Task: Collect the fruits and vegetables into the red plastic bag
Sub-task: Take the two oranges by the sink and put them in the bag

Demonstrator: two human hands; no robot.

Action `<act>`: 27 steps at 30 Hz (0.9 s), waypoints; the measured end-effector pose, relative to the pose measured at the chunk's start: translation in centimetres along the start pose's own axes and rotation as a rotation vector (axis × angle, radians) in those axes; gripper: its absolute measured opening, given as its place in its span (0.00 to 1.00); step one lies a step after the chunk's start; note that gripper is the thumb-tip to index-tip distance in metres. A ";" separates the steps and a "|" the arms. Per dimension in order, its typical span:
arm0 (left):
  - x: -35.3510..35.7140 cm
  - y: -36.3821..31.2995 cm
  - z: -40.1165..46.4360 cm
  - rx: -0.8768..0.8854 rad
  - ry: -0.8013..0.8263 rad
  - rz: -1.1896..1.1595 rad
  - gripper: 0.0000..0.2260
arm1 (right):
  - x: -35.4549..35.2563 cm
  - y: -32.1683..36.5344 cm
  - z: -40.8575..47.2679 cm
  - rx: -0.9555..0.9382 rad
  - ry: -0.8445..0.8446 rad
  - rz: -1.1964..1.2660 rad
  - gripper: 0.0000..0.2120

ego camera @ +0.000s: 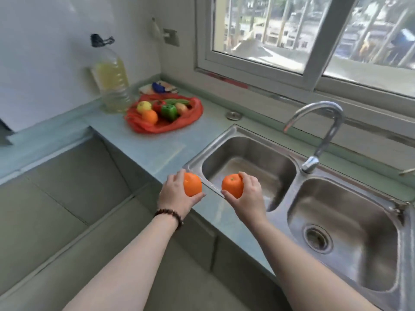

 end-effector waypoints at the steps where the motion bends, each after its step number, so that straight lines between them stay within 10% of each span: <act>1: -1.2 1.3 0.1 -0.015 -0.017 -0.004 0.38 | 1.1 1.4 0.2 -0.014 0.006 0.001 0.34; 27: -9.8 19.3 17.2 -0.155 -0.111 0.023 0.38 | 21.0 14.8 15.1 -0.047 0.133 0.062 0.34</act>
Point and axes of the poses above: each hand's wrist, its own z-axis towards the middle knuckle, its own x-axis out of the palm, y = z × x, the point moved 3 cm from there along z, towards the middle knuckle, and after that the axes turned 3 degrees about x, right-handed, at the moved point
